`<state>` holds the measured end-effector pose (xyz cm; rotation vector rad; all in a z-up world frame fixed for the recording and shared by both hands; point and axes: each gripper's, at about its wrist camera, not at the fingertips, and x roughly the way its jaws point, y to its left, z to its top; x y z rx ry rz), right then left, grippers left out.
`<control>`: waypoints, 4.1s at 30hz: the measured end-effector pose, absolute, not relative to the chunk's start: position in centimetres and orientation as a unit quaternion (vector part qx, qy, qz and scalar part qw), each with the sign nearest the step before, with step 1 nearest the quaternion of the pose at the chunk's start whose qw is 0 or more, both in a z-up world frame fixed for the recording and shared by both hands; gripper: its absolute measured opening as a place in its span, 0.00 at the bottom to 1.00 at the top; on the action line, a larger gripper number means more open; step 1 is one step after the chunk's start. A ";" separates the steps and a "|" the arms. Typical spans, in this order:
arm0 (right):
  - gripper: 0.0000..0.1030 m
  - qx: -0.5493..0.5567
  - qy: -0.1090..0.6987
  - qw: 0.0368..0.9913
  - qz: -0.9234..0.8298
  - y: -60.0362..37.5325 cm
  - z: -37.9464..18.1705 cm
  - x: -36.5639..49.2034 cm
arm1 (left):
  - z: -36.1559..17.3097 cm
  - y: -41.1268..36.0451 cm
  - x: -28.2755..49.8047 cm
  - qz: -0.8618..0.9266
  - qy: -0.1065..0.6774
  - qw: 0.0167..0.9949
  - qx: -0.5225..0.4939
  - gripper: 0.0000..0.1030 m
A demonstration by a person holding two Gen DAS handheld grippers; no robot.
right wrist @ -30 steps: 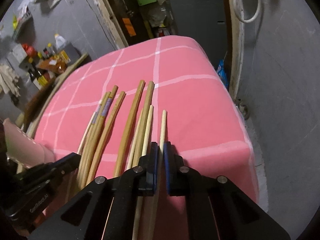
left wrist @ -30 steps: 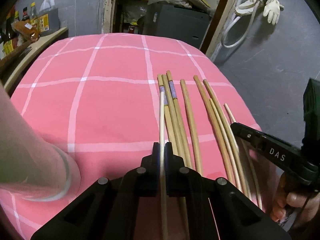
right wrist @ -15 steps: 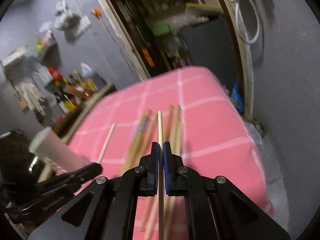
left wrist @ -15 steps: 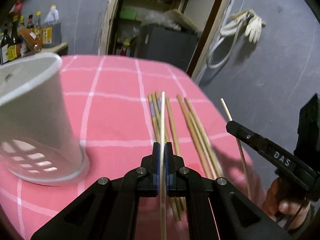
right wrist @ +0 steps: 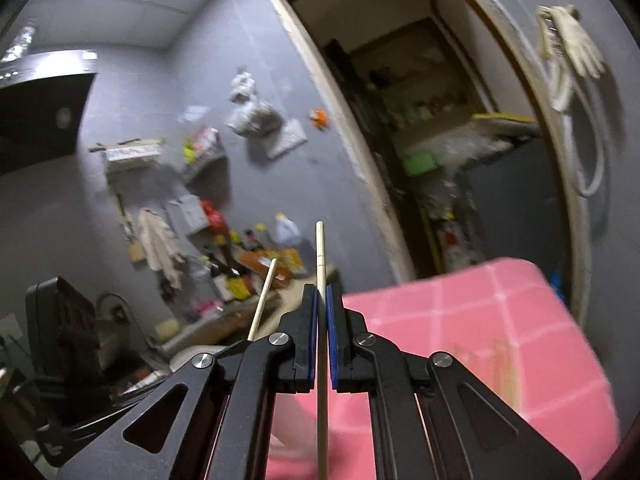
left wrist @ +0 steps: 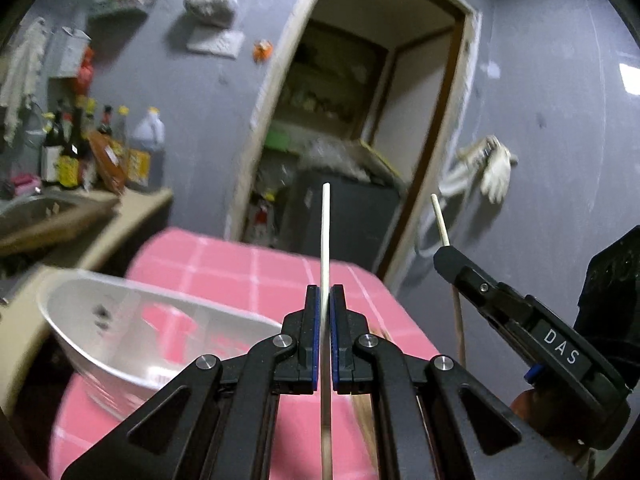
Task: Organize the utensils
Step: 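Carry the chopstick with the right tool and drop it into the white caddy, then return the right tool to the chopsticks and open around another one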
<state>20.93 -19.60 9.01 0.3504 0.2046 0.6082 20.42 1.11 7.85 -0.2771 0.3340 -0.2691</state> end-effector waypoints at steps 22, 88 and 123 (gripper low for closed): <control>0.03 0.173 -0.032 0.943 0.284 -10.2 10.9 24.0 | 8.7 17.2 23.6 0.004 0.048 0.973 -0.224 0.03; 0.51 0.083 0.057 0.970 0.223 -14.9 7.8 20.2 | 6.2 10.5 18.7 -0.022 0.097 0.982 -0.158 0.60; 1.00 0.048 0.181 0.977 0.105 -33.1 3.0 19.4 | 1.5 -8.0 18.7 -0.120 0.189 0.974 -0.017 0.97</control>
